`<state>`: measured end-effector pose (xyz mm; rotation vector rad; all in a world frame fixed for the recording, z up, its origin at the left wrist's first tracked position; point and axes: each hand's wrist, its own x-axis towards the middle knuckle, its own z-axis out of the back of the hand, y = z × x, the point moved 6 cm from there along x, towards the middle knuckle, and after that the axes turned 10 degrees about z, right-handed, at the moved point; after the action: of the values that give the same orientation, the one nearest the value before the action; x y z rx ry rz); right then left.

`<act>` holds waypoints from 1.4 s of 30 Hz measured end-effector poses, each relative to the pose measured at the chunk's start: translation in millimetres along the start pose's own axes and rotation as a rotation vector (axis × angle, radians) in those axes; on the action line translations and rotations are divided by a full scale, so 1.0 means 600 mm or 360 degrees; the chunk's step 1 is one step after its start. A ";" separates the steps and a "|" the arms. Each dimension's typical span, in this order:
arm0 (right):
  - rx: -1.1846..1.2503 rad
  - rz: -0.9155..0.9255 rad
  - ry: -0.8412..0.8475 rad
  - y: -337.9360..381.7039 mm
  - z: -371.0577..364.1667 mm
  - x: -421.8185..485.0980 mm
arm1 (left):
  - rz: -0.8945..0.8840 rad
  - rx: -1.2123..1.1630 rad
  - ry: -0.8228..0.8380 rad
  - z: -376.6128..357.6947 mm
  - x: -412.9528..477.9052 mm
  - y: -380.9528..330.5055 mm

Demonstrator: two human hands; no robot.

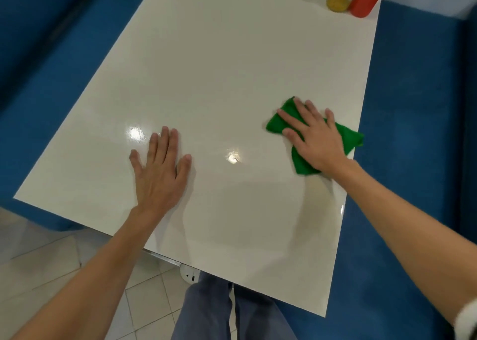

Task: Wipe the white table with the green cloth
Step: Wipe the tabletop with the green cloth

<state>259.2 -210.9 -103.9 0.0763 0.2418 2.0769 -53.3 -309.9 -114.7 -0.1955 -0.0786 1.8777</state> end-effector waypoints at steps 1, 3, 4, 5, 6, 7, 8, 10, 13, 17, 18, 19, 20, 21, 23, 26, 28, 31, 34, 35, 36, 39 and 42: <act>0.0002 -0.0060 -0.0011 -0.006 0.001 0.023 | -0.0002 0.0015 -0.0006 -0.001 0.001 -0.002; 0.0012 -0.0169 -0.0026 -0.001 0.000 0.067 | -0.0002 0.0038 -0.0007 -0.001 0.002 -0.003; 0.0011 -0.0206 -0.0038 0.009 -0.001 0.085 | -0.0007 0.0041 -0.0007 -0.001 0.002 -0.004; 0.0009 -0.0211 -0.0042 0.025 -0.003 0.100 | -0.0010 0.0039 -0.0007 -0.001 0.002 -0.003; 0.0012 -0.0179 -0.0036 0.048 -0.008 0.112 | -0.0010 0.0040 -0.0009 -0.002 0.002 -0.002; 0.0013 -0.0119 -0.0021 0.074 -0.013 0.119 | -0.0010 0.0043 -0.0009 -0.003 0.001 -0.002; 0.0008 -0.0044 -0.0003 0.102 -0.020 0.121 | -0.0009 0.0044 -0.0009 -0.003 0.002 -0.001; -0.0012 0.0130 0.0008 0.160 -0.033 0.110 | -0.0002 0.0032 0.0002 -0.004 0.002 0.000; 0.0011 0.0447 0.0063 0.207 -0.045 0.053 | -0.0013 0.0014 0.0008 -0.001 0.000 0.002; 0.0004 0.0606 0.0109 0.162 -0.037 -0.033 | -0.0019 -0.0028 0.0012 0.002 -0.003 0.004; 0.0015 0.0555 0.0099 0.137 -0.031 -0.037 | -0.0016 -0.0033 0.0011 0.001 -0.002 0.003; 0.0033 0.0478 0.0093 0.112 -0.025 -0.033 | -0.0012 -0.0033 0.0007 0.001 -0.002 0.002; 0.0050 0.0384 0.0092 0.089 -0.019 -0.020 | -0.0005 -0.0032 -0.0002 0.002 -0.002 0.002; 0.0056 0.0289 0.0081 0.070 -0.014 -0.002 | 0.0001 -0.0026 -0.0012 0.002 -0.002 0.001; 0.0033 0.0118 0.0024 0.051 -0.008 0.044 | 0.0010 -0.0018 -0.0026 0.002 -0.002 0.001; -0.0014 -0.0062 -0.0021 0.069 -0.013 0.101 | 0.0006 -0.0013 -0.0026 0.001 -0.001 0.001; -0.0001 -0.0061 -0.0021 0.105 -0.021 0.116 | 0.0008 -0.0038 -0.0022 0.001 0.000 0.000; 0.0000 0.0131 0.0015 0.178 -0.038 0.097 | 0.0028 -0.0104 -0.0004 0.004 -0.001 0.001; -0.0012 0.0372 0.0031 0.236 -0.052 0.041 | 0.0043 -0.0040 -0.0014 0.006 -0.004 -0.005; -0.0002 0.0471 0.0053 0.245 -0.056 0.015 | 0.0044 -0.0017 -0.0024 0.008 -0.010 -0.009; 0.0005 0.0568 0.0084 0.247 -0.059 -0.010 | 0.0037 -0.0005 -0.0037 0.010 -0.016 -0.012; 0.0002 0.0737 0.0150 0.209 -0.052 -0.063 | 0.0053 0.0000 -0.0041 0.012 -0.041 0.002; 0.0050 0.0554 0.0146 0.141 -0.030 -0.049 | 0.0197 -0.0022 -0.0021 0.010 -0.061 0.050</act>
<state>198.9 -279.4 -103.2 0.0443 0.3363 2.4262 -71.8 -353.7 -109.9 -0.2017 -0.0905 2.0026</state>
